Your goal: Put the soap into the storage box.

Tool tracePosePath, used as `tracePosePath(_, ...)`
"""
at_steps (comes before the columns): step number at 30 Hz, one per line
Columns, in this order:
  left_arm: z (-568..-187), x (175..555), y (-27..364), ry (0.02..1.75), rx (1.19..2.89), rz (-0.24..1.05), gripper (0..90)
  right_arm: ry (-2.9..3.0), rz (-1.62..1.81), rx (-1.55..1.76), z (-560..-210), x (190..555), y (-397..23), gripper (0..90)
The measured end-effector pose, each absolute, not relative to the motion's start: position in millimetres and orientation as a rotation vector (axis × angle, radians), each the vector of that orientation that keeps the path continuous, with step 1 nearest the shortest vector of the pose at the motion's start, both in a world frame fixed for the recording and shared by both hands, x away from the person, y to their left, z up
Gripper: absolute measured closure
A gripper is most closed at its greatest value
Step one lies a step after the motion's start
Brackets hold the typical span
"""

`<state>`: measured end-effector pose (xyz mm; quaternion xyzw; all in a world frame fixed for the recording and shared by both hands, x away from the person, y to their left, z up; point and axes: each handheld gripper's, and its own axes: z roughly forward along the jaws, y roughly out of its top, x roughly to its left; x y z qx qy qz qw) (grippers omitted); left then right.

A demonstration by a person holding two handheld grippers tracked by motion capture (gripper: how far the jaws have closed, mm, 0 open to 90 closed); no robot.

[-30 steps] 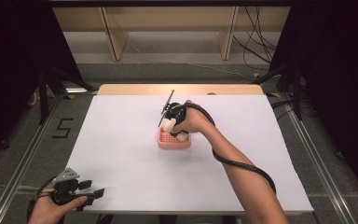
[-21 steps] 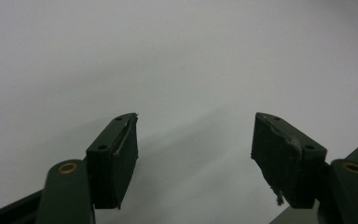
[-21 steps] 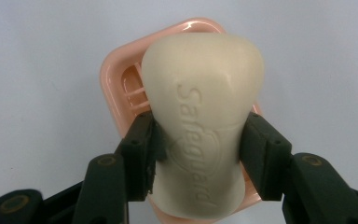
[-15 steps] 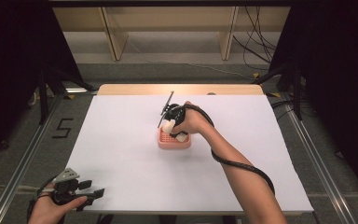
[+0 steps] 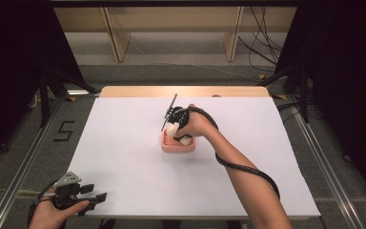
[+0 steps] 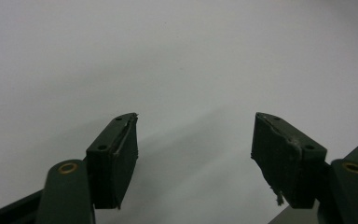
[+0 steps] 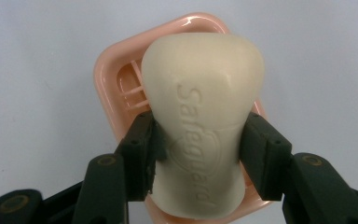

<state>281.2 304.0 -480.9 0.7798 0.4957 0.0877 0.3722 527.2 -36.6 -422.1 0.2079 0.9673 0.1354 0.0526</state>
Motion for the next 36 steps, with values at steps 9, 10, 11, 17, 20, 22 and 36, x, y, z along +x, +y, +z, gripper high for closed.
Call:
tracePosePath(9,-481,281,304,1.270,1.998,0.227,31.0,2.944,0.410,0.602,-424,529,-36,50.6)
tracePosePath(10,-481,281,304,1.270,1.998,0.226,30.9,2.943,0.408,0.616,-425,528,-36,50.6)
tracePosePath(11,-481,281,304,1.270,1.999,0.226,31.0,2.943,0.405,0.616,-425,529,-36,50.6)
tracePosePath(17,-481,281,304,1.269,2.000,0.226,31.0,2.936,0.396,0.612,-430,528,-36,49.1)
tracePosePath(20,-482,281,303,1.269,1.996,0.232,31.0,2.939,0.428,0.639,-428,528,-36,46.2)
tracePosePath(22,-482,281,303,1.267,1.997,0.233,31.0,2.941,0.425,0.614,-426,529,-37,45.0)
tracePosePath(36,-482,281,303,1.277,1.984,0.231,31.0,2.873,0.530,0.680,-414,511,-56,56.7)
